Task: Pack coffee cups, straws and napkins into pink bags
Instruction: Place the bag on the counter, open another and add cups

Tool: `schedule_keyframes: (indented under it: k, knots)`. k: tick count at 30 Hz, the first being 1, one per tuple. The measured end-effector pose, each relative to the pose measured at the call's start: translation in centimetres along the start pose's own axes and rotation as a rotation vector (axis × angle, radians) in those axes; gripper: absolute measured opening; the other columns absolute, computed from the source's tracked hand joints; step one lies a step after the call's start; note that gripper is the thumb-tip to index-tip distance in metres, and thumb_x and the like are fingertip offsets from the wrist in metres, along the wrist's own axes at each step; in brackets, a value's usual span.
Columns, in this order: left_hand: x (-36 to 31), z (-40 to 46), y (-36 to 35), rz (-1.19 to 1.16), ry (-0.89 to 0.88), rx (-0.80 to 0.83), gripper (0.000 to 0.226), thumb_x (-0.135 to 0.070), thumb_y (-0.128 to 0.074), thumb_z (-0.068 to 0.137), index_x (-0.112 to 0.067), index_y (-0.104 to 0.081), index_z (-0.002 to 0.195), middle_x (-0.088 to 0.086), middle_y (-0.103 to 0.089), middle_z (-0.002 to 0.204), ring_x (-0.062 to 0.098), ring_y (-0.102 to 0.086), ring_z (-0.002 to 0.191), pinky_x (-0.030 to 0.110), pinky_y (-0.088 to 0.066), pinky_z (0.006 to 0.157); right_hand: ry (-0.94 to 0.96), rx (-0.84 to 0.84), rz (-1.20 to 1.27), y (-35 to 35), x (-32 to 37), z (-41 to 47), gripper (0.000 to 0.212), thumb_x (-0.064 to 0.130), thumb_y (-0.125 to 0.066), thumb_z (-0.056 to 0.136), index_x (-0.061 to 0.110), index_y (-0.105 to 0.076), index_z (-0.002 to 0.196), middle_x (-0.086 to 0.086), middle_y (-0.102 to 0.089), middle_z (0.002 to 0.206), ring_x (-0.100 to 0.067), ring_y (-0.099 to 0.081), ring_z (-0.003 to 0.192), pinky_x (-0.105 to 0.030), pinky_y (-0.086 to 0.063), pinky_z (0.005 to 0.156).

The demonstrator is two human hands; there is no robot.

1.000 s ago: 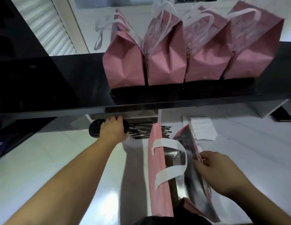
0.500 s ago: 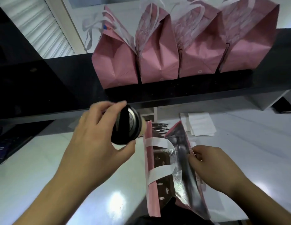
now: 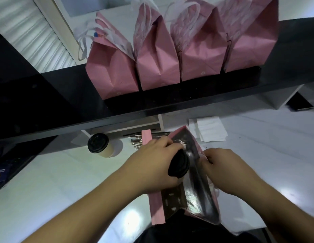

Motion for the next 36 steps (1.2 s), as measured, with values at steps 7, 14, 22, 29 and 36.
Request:
schedule_keyframes:
  k: [7,14,22,29,36]
  knots:
    - [0.7,2.6,-4.6,0.254,0.041,0.07,0.067,-0.027,-0.074,0.086,-0.025,-0.042,0.145,0.003,-0.047,0.138,0.028,-0.056,0.118,0.043,-0.057,0.084,0.023,0.001,-0.028,-0.2,0.1,-0.1,0.037,0.032,-0.043,0.103,0.019,-0.049,0.069,0.002,-0.057,0.064,-0.016,-0.057,0.06,-0.034,-0.041,0.054]
    - [1.4,4.4,-7.1,0.231,0.073,0.145,0.071,-0.027,-0.079,0.086,-0.021,-0.042,0.146,0.008,-0.047,0.136,0.032,-0.057,0.117,0.05,-0.059,0.087,0.029,0.007,-0.028,-0.1,-0.1,-0.4,0.037,0.031,-0.043,0.103,0.019,-0.049,0.069,0.001,-0.057,0.063,-0.016,-0.059,0.06,-0.034,-0.042,0.053]
    - [2.6,5.5,-9.6,0.163,0.092,0.226,0.071,-0.03,-0.076,0.087,-0.018,-0.042,0.148,0.013,-0.049,0.136,0.036,-0.06,0.116,0.051,-0.056,0.094,0.011,0.011,-0.014,0.0,-0.3,-0.8,0.037,0.031,-0.044,0.103,0.021,-0.048,0.067,0.002,-0.055,0.062,-0.014,-0.054,0.058,-0.029,-0.032,0.049]
    - [3.0,6.7,-10.6,0.105,0.123,0.193,0.078,-0.033,-0.076,0.087,-0.021,-0.035,0.153,0.014,-0.046,0.141,0.037,-0.058,0.115,0.052,-0.056,0.093,-0.017,-0.019,0.008,-0.1,-0.5,-0.9,0.036,0.031,-0.045,0.1,0.015,-0.053,0.07,-0.002,-0.06,0.06,-0.019,-0.059,0.06,-0.035,-0.042,0.052]
    - [2.1,7.5,-11.6,0.111,0.11,0.189,0.08,-0.012,-0.074,0.088,-0.019,-0.03,0.154,0.016,-0.042,0.144,0.04,-0.058,0.114,0.053,-0.055,0.093,-0.027,-0.012,0.03,-0.3,-0.1,-0.9,0.039,0.031,-0.043,0.103,0.022,-0.048,0.066,0.0,-0.059,0.058,-0.017,-0.062,0.058,-0.03,-0.042,0.051]
Point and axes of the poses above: each hand's wrist, its own z-axis towards the middle knuckle, its own y-axis out of the back of the hand, x = y × z, the point moved 9 cm from there along z, towards the middle knuckle
